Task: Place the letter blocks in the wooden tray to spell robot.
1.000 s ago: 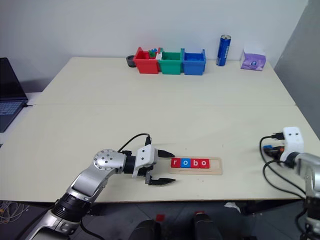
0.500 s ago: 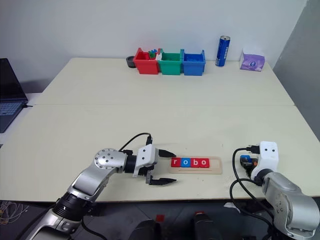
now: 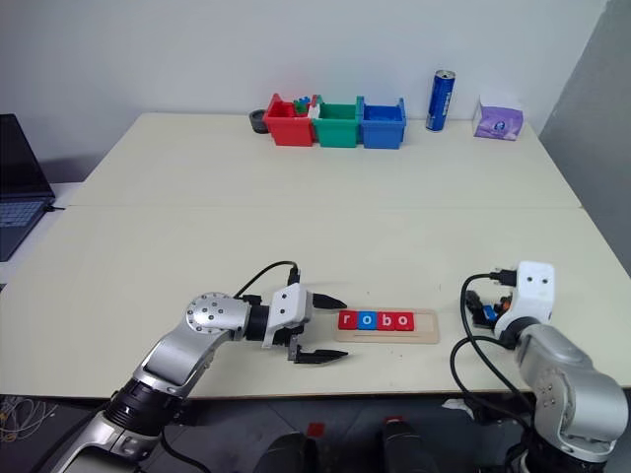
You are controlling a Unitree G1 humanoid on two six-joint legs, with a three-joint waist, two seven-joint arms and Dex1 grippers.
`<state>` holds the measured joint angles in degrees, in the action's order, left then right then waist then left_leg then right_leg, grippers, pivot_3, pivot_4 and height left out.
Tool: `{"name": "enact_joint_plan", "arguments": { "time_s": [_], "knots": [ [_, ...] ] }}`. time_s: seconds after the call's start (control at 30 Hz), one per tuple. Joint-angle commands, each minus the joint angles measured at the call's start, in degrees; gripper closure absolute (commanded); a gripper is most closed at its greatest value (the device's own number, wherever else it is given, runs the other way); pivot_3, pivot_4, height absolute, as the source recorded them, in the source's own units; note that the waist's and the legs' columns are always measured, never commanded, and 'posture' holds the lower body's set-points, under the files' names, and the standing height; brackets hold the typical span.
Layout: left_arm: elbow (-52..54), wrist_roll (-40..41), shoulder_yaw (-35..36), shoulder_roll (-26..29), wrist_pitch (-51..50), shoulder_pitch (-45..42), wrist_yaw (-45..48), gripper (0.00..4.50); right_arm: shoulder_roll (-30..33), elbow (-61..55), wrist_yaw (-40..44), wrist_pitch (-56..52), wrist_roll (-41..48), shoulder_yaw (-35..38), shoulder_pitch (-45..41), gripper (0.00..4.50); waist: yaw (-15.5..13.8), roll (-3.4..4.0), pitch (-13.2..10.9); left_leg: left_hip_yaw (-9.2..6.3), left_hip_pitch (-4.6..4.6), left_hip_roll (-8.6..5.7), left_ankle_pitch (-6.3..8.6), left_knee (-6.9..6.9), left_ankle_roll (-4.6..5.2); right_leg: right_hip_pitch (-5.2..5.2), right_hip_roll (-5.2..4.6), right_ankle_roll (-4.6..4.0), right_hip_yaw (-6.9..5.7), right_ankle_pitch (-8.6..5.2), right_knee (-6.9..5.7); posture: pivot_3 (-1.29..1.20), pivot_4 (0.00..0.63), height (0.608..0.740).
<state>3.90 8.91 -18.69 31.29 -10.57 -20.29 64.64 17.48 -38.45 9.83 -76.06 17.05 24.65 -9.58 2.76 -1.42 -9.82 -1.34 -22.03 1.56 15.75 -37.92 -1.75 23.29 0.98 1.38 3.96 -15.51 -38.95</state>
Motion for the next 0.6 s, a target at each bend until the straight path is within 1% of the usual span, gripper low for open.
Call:
{"name": "enact_joint_plan", "arguments": {
  "time_s": [0.03, 0.13, 0.2, 0.27, 0.33, 0.37, 0.43, 0.6],
  "knots": [
    [0.74, 0.34, 0.99, 0.33, 1.20, -0.40, 0.02, 0.00, 9.82, 0.26, 9.50, 3.69, 3.88, -0.69, -0.87, 0.04, 0.02, 0.04, -0.04, 0.00, -0.01, -0.01, 0.00, 0.00, 0.00, 0.00, 0.00, 0.00, 0.00, 0.00, 0.01, 0.00, 0.150, 0.740],
    [0.60, 0.34, 1.05, 0.41, 1.24, -0.43, 0.01, 0.00, 22.21, 4.89, 22.61, 12.05, 6.22, -3.76, 0.67, 0.04, 0.04, 0.01, -0.08, 0.05, -0.01, -0.04, 0.00, 0.00, 0.01, -0.02, -0.01, 0.01, -0.02, 0.00, 0.04, 0.00, 0.150, 0.740],
    [0.53, 0.28, 1.01, 0.47, 1.34, -0.41, 0.08, 0.00, 30.97, 8.09, 33.62, 21.91, 5.28, -8.03, 3.88, 0.04, 0.02, -0.01, -0.09, 0.10, -0.01, -0.06, 0.01, 0.00, 0.01, -0.02, 0.00, 0.01, -0.05, -0.01, 0.07, 0.00, 0.150, 0.740],
    [0.32, 0.24, 0.96, 0.42, 1.41, -0.58, 0.10, 0.00, 37.05, 12.13, 41.49, 32.67, 2.54, -12.07, 6.91, 0.04, -0.03, -0.09, -0.13, 0.06, -0.01, -0.09, 0.01, 0.04, 0.01, -0.05, 0.03, 0.02, -0.05, -0.02, 0.11, 0.00, 0.150, 0.740],
    [0.21, 0.19, 0.89, 0.37, 1.47, -0.71, 0.07, 0.00, 41.98, 17.80, 46.87, 44.76, -2.60, -17.15, 8.98, 0.04, -0.07, -0.12, -0.15, 0.05, -0.01, -0.07, 0.01, 0.03, 0.01, -0.06, 0.07, 0.02, -0.06, -0.02, 0.11, 0.00, 0.150, 0.740],
    [0.23, 0.17, 0.85, 0.35, 1.50, -0.71, 0.05, 0.00, 43.39, 20.32, 48.70, 49.08, -4.29, -19.08, 9.25, 0.04, -0.08, -0.12, -0.15, 0.07, -0.01, -0.06, 0.01, 0.02, 0.01, -0.06, 0.07, 0.02, -0.07, -0.02, 0.10, 0.00, 0.150, 0.740],
    [0.31, 0.17, 0.79, 0.31, 1.50, -0.70, 0.01, 0.00, 44.14, 26.03, 51.70, 56.25, -6.93, -23.20, 6.81, 0.04, -0.06, -0.14, -0.17, 0.12, 0.01, -0.05, 0.00, -0.01, 0.01, -0.05, 0.06, 0.02, -0.07, -0.02, 0.07, 0.00, 0.150, 0.740],
    [0.26, 0.07, 0.70, 0.42, 1.63, -0.91, 0.21, 0.00, 42.98, 38.44, 56.28, 66.80, -12.11, -30.25, -2.82, 0.04, 0.36, -0.16, -0.22, 0.21, 0.13, -0.03, 0.00, -0.06, 0.00, -0.06, 0.04, 0.04, 0.04, 0.01, -0.03, 0.00, 0.150, 0.740]
  ]
}}
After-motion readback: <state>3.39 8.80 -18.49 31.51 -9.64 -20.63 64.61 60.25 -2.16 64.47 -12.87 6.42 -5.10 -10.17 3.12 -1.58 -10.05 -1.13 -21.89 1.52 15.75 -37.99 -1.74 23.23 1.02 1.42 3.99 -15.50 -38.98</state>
